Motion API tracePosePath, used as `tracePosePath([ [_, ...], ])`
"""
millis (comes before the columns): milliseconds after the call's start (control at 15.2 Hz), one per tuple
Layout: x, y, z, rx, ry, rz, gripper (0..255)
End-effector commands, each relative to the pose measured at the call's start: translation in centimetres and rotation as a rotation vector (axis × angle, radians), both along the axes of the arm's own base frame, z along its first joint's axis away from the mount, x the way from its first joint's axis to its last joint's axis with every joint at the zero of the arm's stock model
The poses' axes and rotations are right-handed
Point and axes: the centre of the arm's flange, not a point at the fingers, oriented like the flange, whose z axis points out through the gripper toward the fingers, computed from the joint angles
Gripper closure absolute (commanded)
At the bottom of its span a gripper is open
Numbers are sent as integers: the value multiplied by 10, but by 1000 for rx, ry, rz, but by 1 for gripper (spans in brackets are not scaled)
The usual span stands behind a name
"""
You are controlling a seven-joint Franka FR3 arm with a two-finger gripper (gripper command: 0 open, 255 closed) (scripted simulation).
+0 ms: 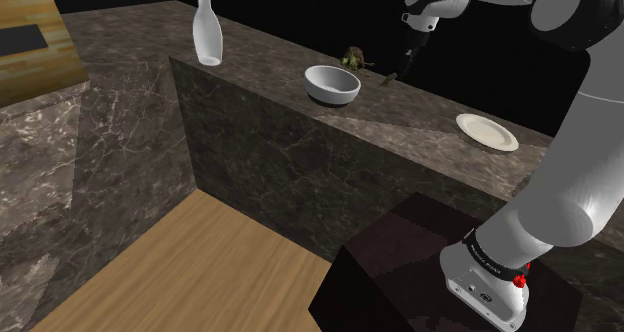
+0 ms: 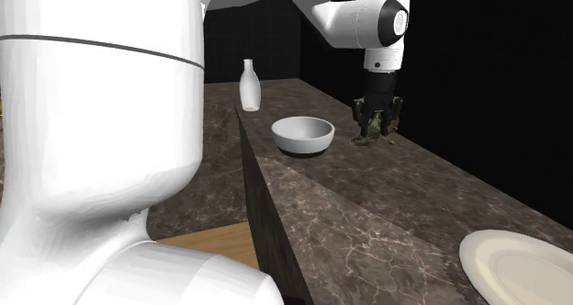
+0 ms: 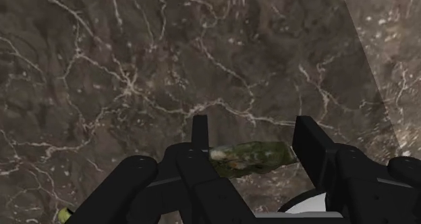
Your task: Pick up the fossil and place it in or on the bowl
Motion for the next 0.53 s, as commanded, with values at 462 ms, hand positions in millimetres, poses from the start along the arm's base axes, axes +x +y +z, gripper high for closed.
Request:
tracePosePath([
  [462,31,59,18,0,0,0,255],
])
